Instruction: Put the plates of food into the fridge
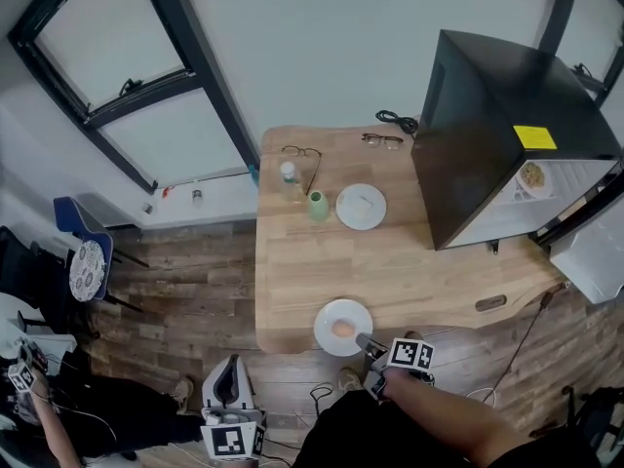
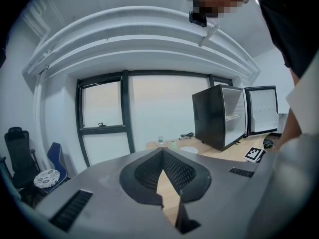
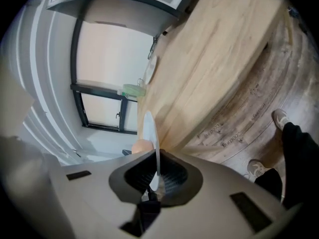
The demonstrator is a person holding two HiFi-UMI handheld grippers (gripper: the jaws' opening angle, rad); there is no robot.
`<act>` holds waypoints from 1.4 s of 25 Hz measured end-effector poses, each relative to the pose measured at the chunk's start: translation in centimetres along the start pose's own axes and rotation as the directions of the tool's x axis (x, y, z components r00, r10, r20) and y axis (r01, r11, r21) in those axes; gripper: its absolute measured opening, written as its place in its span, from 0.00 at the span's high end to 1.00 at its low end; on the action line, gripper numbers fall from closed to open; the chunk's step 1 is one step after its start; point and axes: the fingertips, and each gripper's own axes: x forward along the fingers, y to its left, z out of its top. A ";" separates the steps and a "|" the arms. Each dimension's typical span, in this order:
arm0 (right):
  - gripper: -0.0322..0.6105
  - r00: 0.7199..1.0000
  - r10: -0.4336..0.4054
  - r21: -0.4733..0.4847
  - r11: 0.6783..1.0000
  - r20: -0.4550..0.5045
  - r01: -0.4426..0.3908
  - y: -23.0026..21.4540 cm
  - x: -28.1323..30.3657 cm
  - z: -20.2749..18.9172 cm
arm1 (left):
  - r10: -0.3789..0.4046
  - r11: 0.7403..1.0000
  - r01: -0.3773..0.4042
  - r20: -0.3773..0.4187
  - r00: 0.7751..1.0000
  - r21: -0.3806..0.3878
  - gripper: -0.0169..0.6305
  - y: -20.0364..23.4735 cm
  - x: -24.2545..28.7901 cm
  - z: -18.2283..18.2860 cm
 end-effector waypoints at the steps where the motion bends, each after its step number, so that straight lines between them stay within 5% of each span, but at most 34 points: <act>1: 0.90 1.000 0.014 -0.010 1.000 0.006 -0.014 0.6 -0.7 0.4 | -0.011 1.000 0.011 0.014 1.000 0.000 0.97 -0.3 0.5 0.5; 10: 0.90 0.995 0.041 -0.082 0.996 0.091 -0.034 3.2 -8.3 5.3 | -0.157 0.987 0.160 0.101 0.982 -0.023 0.97 -6.1 5.5 2.9; 17: 0.90 0.968 0.038 -0.041 0.999 0.249 -0.029 2.5 -15.8 10.6 | -0.307 0.951 0.309 0.137 0.942 0.011 0.97 -13.6 9.4 5.5; 35: 0.90 0.920 0.019 -0.024 1.000 0.390 -0.011 -1.9 -28.2 27.1 | -0.328 0.945 0.324 0.180 0.927 0.048 0.97 -26.3 19.5 13.5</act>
